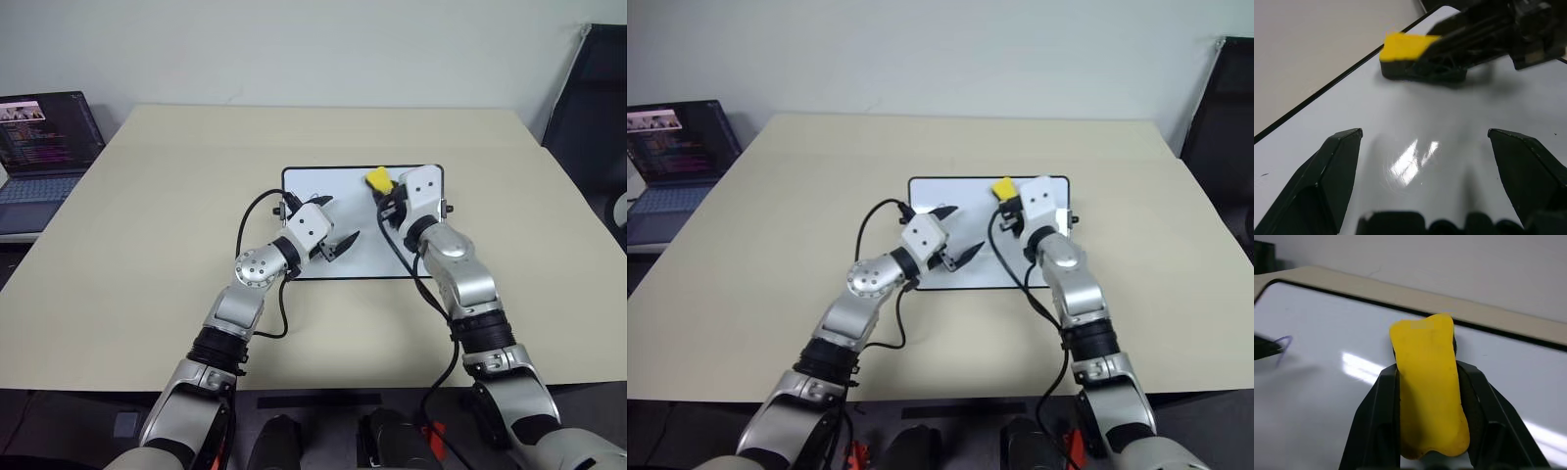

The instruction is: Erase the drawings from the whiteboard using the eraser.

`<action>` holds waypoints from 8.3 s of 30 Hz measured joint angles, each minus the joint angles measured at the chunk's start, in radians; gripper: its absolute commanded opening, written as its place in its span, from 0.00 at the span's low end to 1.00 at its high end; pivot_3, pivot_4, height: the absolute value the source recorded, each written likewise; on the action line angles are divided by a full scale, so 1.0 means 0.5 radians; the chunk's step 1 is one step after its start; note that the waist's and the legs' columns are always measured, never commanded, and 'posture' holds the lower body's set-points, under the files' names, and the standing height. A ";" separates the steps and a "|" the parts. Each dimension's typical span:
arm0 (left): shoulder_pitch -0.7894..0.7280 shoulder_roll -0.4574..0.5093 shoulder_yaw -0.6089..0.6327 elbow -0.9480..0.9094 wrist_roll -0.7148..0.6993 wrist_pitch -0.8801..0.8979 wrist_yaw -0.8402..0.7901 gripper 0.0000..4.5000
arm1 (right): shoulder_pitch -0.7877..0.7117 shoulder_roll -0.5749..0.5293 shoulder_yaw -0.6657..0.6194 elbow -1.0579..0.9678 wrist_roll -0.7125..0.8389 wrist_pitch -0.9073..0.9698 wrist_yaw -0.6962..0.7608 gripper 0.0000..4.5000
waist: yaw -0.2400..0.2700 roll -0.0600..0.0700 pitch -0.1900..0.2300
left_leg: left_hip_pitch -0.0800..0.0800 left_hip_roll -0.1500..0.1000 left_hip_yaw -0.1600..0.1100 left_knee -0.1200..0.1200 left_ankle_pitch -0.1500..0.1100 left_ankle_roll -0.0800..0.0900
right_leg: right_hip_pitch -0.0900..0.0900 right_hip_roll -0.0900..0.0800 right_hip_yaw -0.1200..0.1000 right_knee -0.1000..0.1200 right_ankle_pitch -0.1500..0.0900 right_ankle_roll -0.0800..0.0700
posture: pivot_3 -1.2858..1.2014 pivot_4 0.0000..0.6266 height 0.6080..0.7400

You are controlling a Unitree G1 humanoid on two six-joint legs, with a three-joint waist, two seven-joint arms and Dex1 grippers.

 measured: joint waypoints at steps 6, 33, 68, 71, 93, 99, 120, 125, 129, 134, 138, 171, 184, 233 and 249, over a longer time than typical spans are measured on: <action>0.001 0.013 0.007 -0.002 0.001 0.002 -0.002 1.00 | 0.070 0.030 0.094 -0.067 -0.003 0.074 0.078 0.27 | -0.005 0.000 0.000 | 0.000 0.001 -0.001 0.002 0.000 0.000 | 0.000 -0.001 -0.001 0.001 0.000 0.001 | 0.52 0.24 1.00; 0.022 0.020 0.020 -0.052 0.001 0.020 -0.040 1.00 | 0.163 -0.020 0.044 -0.174 -0.056 0.067 -0.040 0.27 | -0.032 -0.001 0.000 | 0.002 0.002 0.001 0.002 0.001 0.000 | 0.001 0.001 0.001 0.000 0.003 0.002 | 0.52 0.24 1.00; 0.899 0.068 0.220 -1.045 0.141 0.532 0.462 1.00 | -0.421 0.285 0.164 0.826 -0.196 -0.513 0.072 0.27 | -0.042 -0.001 0.003 | 0.002 0.010 0.003 -0.001 0.001 0.000 | -0.001 -0.003 0.002 -0.001 0.008 -0.007 | 0.52 0.24 1.00; 0.900 0.068 0.220 -1.052 0.141 0.536 0.475 1.00 | -0.491 0.285 0.164 0.935 -0.241 -0.557 0.028 0.27 | -0.042 -0.001 0.003 | 0.004 0.011 0.002 0.001 0.001 0.000 | 0.001 -0.002 0.001 0.000 0.007 -0.005 | 0.52 0.24 1.00; 0.906 0.070 0.217 -1.090 0.142 0.565 0.484 1.00 | -0.486 0.221 0.235 0.883 -0.291 -0.501 0.132 0.27 | -0.035 -0.002 0.003 | 0.006 0.010 0.001 0.004 0.005 0.005 | 0.001 -0.002 0.000 0.006 0.008 -0.005 | 0.52 0.24 1.00; 0.906 0.070 0.212 -1.090 0.142 0.567 0.481 1.00 | -0.590 0.243 0.212 1.059 -0.308 -0.646 -0.004 0.27 | -0.039 -0.002 0.003 | 0.003 0.011 0.003 -0.001 0.005 0.005 | 0.000 -0.002 0.001 -0.001 0.009 -0.005 | 0.52 0.24 1.00; 1.189 0.072 0.153 -1.345 0.140 0.615 0.442 1.00 | -0.106 0.152 0.149 0.516 -0.185 -0.573 0.232 0.27 | -0.040 -0.002 0.004 | 0.001 0.012 0.002 -0.006 0.004 0.005 | -0.001 -0.004 0.002 -0.006 0.007 -0.004 | 0.52 0.24 1.00; 1.295 0.052 0.179 -1.362 0.107 0.616 0.444 1.00 | -0.082 0.076 0.108 0.444 -0.171 -0.532 0.265 0.27 | -0.041 -0.003 0.005 | 0.002 0.013 0.003 -0.007 0.004 0.005 | -0.003 -0.005 0.002 -0.005 0.007 -0.005 | 0.52 0.24 1.00; 1.360 -0.021 0.212 -1.359 0.031 0.607 0.468 1.00 | -0.041 0.072 0.122 0.383 -0.190 -0.504 0.263 0.27 | -0.041 -0.003 0.005 | 0.002 0.013 0.003 -0.010 0.004 0.005 | -0.004 -0.005 0.003 -0.005 0.006 -0.006 | 0.52 0.24 1.00; 1.396 -0.036 0.235 -1.355 -0.025 0.606 0.476 1.00 | -0.042 0.078 0.169 0.377 -0.224 -0.474 0.261 0.27 | -0.044 -0.003 0.005 | 0.003 0.012 0.005 -0.010 0.004 0.005 | -0.004 -0.005 0.003 -0.005 0.006 -0.006 | 0.52 0.24 1.00; 1.392 -0.035 0.235 -1.354 -0.037 0.606 0.477 1.00 | -0.042 0.068 0.240 0.372 -0.286 -0.454 0.283 0.27 | -0.045 -0.003 0.005 | 0.006 0.012 0.006 -0.010 0.004 0.005 | -0.003 -0.005 0.004 -0.004 0.007 -0.007 | 0.52 0.24 1.00; 1.403 -0.011 0.257 -1.356 -0.034 0.617 0.485 1.00 | -0.153 0.047 0.547 0.549 -0.496 -0.571 0.339 0.27 | -0.036 -0.006 0.005 | 0.010 0.012 0.004 -0.005 0.005 0.006 | 0.002 -0.003 0.003 -0.004 0.003 -0.021 | 0.52 0.24 1.00; 1.382 -0.010 0.249 -1.355 -0.034 0.616 0.481 1.00 | -0.054 -0.054 0.466 0.460 -0.506 -0.616 0.183 0.27 | -0.006 -0.006 0.005 | 0.007 0.012 0.003 0.001 0.005 0.006 | 0.003 -0.007 0.003 -0.004 0.003 -0.019 | 0.52 0.24 1.00; 0.129 -0.074 -0.239 -0.201 -0.592 0.253 -1.112 1.00 | 1.059 -0.596 -1.092 -0.910 0.412 1.160 -0.087 0.27 | -0.016 -0.006 0.010 | -0.001 -0.001 0.007 -0.017 0.005 0.006 | -0.007 0.000 0.003 -0.011 0.004 -0.003 | 0.52 0.24 1.00; 0.182 -0.022 -0.235 -0.258 -0.579 0.280 -1.088 1.00 | 0.990 -0.630 -1.019 -0.749 0.431 1.098 -0.070 0.95 | -0.014 -0.006 0.009 | -0.001 -0.001 0.007 -0.017 0.005 0.006 | -0.007 0.000 0.003 -0.011 0.004 -0.003 | 0.52 0.24 1.00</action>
